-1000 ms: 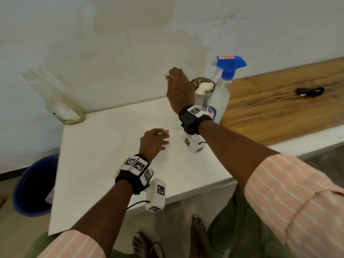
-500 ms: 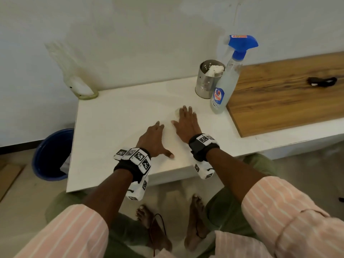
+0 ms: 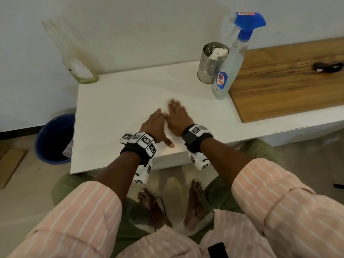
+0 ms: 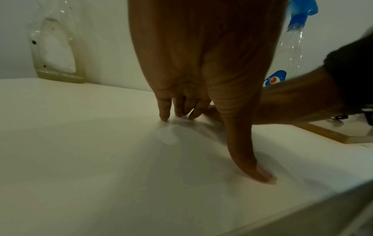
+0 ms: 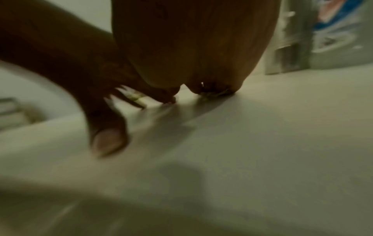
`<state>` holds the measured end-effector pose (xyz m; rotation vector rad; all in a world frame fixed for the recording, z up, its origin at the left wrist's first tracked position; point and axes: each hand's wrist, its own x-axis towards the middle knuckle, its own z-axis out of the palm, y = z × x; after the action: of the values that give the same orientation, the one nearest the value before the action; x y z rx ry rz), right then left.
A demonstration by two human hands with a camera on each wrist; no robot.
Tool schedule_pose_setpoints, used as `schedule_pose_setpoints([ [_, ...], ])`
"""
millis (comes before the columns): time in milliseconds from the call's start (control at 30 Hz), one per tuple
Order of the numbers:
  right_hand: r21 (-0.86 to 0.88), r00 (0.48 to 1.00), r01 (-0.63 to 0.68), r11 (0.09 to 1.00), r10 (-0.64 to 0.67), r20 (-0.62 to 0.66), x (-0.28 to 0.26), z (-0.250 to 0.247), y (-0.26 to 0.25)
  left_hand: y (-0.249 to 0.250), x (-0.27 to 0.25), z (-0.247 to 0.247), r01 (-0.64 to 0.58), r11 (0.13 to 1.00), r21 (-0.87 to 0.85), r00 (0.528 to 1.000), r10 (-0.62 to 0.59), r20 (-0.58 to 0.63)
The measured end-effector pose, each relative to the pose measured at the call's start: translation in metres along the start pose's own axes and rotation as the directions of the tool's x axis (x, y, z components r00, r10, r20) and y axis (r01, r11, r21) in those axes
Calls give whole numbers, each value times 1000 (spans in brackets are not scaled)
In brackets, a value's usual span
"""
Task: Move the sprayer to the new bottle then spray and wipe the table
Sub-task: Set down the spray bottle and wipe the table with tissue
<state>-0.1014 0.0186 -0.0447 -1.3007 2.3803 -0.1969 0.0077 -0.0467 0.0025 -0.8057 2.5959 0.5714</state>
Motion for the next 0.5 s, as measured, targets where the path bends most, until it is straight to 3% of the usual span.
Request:
schedule_pose_setpoints([
  [67,-70,989,143,987,-140,41,-8,5,1,-2,-4,3,19,1000,3,1000,-19,-9],
  [100,-85,991,135,987,-135,7,-12,2,10,-3,-8,5,28,1000,11,1000,-28,-11],
  [167,-45,991,-79,996,74,-112,-17,-11,33,-3,-15,10,14,999,40,1000,-13,-13],
  [233,35,924,-354,935,355,-140,-23,-23,54,1,-20,14,-16,999,39,999,17,-27],
  [267,53,903,-409,911,413,-122,-27,-25,55,4,-20,16,-26,999,26,999,27,-40],
  [333,38,945,-310,950,313,-97,-38,-21,38,15,-16,18,-56,998,-6,997,55,-56],
  [367,-23,984,-160,987,158,-80,-46,-13,26,22,-15,20,-77,997,-23,995,76,-64],
  [433,-229,991,131,965,-130,19,-65,3,14,32,-13,21,-110,993,-45,991,106,-80],
  [467,-277,987,163,947,-161,28,-69,6,20,34,-12,21,-128,991,-36,990,125,-67],
  [500,-252,994,98,963,-105,-16,-70,6,29,33,-12,20,-139,990,-13,989,138,-47],
])
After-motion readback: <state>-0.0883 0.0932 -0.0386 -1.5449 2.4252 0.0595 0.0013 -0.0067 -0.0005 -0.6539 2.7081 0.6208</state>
